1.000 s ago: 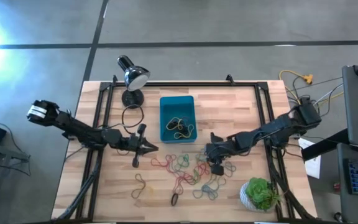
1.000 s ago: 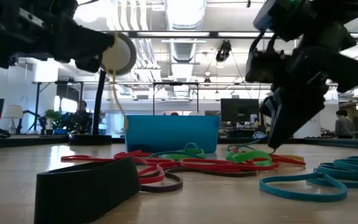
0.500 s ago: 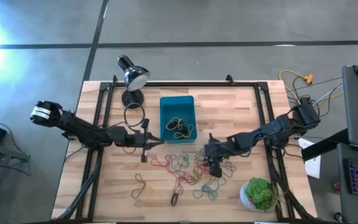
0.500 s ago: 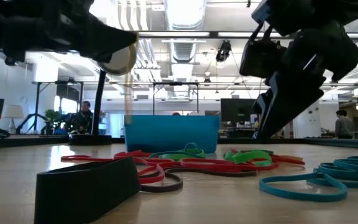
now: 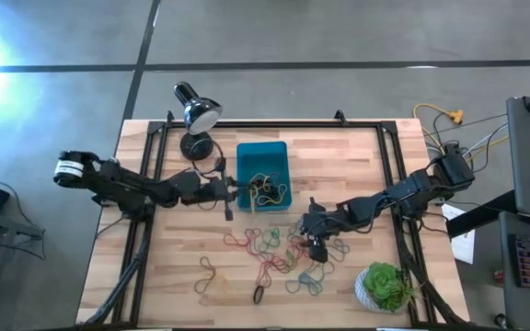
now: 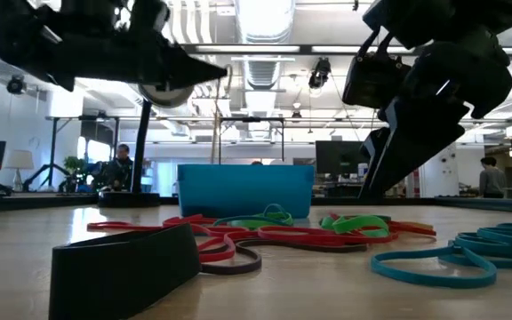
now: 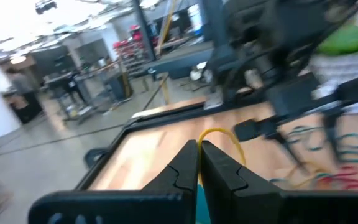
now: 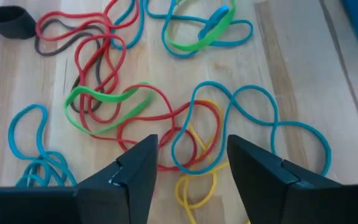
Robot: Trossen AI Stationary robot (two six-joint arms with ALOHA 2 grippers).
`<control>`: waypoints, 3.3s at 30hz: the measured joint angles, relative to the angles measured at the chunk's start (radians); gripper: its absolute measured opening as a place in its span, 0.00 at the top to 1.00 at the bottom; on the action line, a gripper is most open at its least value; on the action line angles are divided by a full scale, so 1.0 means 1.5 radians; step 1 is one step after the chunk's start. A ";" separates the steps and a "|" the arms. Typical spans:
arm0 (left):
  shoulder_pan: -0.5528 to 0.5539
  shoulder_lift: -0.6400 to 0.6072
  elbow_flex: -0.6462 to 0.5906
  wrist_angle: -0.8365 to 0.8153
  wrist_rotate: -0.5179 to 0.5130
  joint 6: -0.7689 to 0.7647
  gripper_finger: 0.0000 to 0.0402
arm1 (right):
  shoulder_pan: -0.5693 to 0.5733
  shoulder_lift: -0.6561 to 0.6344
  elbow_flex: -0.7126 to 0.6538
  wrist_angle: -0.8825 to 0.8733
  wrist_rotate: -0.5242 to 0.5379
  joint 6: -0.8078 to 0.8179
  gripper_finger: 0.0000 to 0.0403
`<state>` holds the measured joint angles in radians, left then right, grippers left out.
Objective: Pick and place rubber bands into bin
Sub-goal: Put the yellow rubber band into the blue bin
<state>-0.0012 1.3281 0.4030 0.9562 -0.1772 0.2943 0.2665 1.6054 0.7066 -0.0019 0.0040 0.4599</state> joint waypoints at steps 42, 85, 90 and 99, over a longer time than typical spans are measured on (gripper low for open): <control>0.158 0.076 0.036 -0.056 0.038 -0.053 0.85 | 0.001 0.002 -0.002 0.026 0.045 -0.017 0.53; 0.105 0.071 -0.037 -0.056 0.347 -0.245 0.65 | 0.034 -0.018 0.001 -0.095 -0.002 0.055 0.56; 0.105 0.071 -0.040 -0.056 0.347 -0.245 0.65 | 0.033 -0.022 0.004 -0.095 0.020 0.039 0.59; 0.105 0.071 -0.043 -0.055 0.347 -0.244 0.65 | 0.035 0.026 0.003 -0.085 0.032 0.035 0.64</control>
<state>0.1562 1.4353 0.3389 0.8736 0.3439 -0.0723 0.3187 1.6450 0.7106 -0.1291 0.0523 0.5127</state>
